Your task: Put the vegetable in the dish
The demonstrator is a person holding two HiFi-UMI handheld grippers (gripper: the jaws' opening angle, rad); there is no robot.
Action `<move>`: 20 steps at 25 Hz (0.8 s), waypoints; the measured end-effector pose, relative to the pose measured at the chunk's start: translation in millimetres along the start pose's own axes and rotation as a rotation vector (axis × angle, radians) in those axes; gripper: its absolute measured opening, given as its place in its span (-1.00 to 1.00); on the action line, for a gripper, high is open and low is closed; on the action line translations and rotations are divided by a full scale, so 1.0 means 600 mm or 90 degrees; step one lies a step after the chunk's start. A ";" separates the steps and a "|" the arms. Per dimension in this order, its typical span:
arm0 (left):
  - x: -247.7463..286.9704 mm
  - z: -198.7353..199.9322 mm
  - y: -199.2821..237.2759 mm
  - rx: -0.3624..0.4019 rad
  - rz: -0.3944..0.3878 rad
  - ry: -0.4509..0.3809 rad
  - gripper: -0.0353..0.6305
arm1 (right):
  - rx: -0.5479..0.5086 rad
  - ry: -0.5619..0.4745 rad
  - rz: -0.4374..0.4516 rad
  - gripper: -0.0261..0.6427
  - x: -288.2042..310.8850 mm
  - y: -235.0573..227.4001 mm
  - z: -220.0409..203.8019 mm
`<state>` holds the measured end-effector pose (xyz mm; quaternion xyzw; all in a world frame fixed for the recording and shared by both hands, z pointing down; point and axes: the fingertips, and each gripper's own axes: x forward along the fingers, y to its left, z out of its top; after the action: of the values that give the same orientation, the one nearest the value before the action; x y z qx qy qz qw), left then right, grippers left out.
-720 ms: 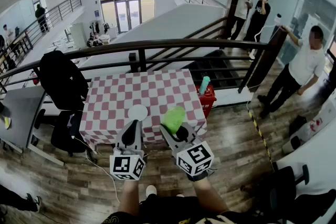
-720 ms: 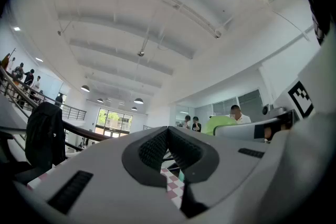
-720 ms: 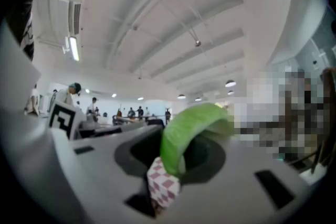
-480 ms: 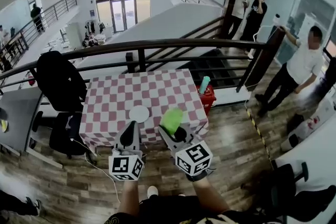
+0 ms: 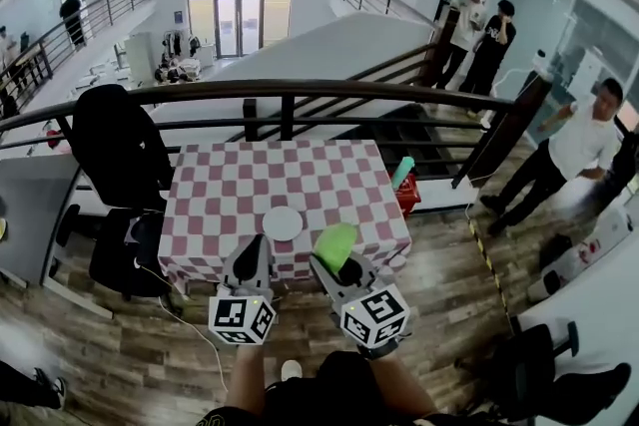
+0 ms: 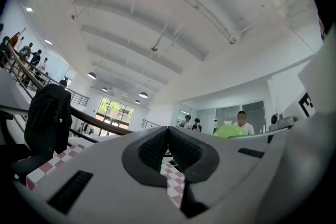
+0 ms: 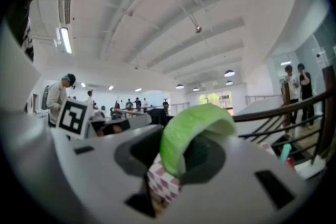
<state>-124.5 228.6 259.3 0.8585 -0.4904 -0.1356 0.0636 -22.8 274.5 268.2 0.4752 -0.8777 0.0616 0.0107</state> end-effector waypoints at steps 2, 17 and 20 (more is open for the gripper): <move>0.000 -0.008 0.020 -0.012 0.006 0.007 -0.83 | 0.004 0.015 0.002 -0.58 0.015 0.000 -0.010; 0.169 -0.004 0.088 0.059 0.082 0.008 -0.83 | 0.079 -0.005 0.090 -0.58 0.195 -0.181 0.012; 0.234 0.011 0.116 0.079 0.091 -0.017 -0.83 | 0.056 -0.033 0.133 -0.58 0.261 -0.206 0.045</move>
<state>-116.2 72.5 245.8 0.8219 -0.5584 -0.1119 0.0131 -4.7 73.9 265.4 0.3828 -0.9187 0.0886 -0.0398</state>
